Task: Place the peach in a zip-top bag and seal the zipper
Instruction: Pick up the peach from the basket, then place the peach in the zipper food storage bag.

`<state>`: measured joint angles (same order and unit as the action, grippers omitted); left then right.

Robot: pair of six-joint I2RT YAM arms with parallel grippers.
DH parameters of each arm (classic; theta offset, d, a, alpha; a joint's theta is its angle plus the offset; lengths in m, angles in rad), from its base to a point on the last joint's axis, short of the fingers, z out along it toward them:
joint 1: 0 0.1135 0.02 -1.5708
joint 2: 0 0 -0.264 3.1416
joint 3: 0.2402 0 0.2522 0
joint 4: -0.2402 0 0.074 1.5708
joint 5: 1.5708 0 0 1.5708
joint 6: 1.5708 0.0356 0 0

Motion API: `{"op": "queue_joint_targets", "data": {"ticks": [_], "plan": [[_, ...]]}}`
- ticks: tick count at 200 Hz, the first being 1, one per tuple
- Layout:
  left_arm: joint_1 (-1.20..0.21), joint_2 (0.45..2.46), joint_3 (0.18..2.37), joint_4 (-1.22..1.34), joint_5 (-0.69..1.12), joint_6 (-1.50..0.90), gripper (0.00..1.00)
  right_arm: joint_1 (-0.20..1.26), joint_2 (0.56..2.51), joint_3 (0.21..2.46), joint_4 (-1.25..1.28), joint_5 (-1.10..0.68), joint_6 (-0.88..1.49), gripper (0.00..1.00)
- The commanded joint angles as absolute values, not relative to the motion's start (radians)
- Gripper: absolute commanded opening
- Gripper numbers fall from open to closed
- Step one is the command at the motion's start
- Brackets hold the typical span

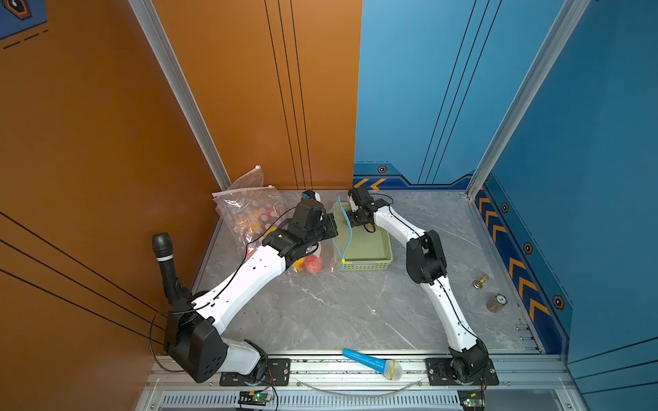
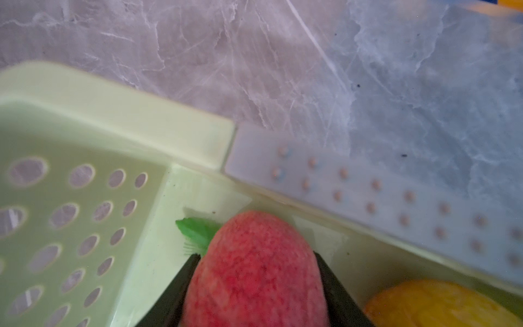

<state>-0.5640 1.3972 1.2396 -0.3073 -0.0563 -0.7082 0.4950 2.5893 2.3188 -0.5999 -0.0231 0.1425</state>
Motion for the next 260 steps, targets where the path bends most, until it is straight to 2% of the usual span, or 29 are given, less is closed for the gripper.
{"op": "queue_joint_targets", "data": {"ticks": [1,76,109,155,207,260], "plan": [[-0.567,1.387,1.228,-0.317,-0.075,-0.718,0.00,0.512,2.493,2.254,-0.597,-0.045,0.149,0.36],[-0.532,1.341,1.194,-0.314,-0.068,-0.715,0.00,0.552,2.067,1.841,-0.492,-0.033,0.179,0.25],[-0.524,1.356,1.200,-0.307,-0.049,-0.714,0.00,0.570,1.865,1.677,-0.464,-0.032,0.202,0.24],[-0.523,1.389,1.225,-0.294,-0.035,-0.715,0.00,0.620,1.679,1.593,-0.456,-0.067,0.210,0.25],[-0.528,1.403,1.245,-0.293,-0.030,-0.714,0.00,0.664,1.577,1.522,-0.355,-0.157,0.271,0.25],[-0.543,1.387,1.253,-0.292,-0.035,-0.713,0.00,0.695,1.651,1.523,-0.287,-0.219,0.339,0.25]]}}
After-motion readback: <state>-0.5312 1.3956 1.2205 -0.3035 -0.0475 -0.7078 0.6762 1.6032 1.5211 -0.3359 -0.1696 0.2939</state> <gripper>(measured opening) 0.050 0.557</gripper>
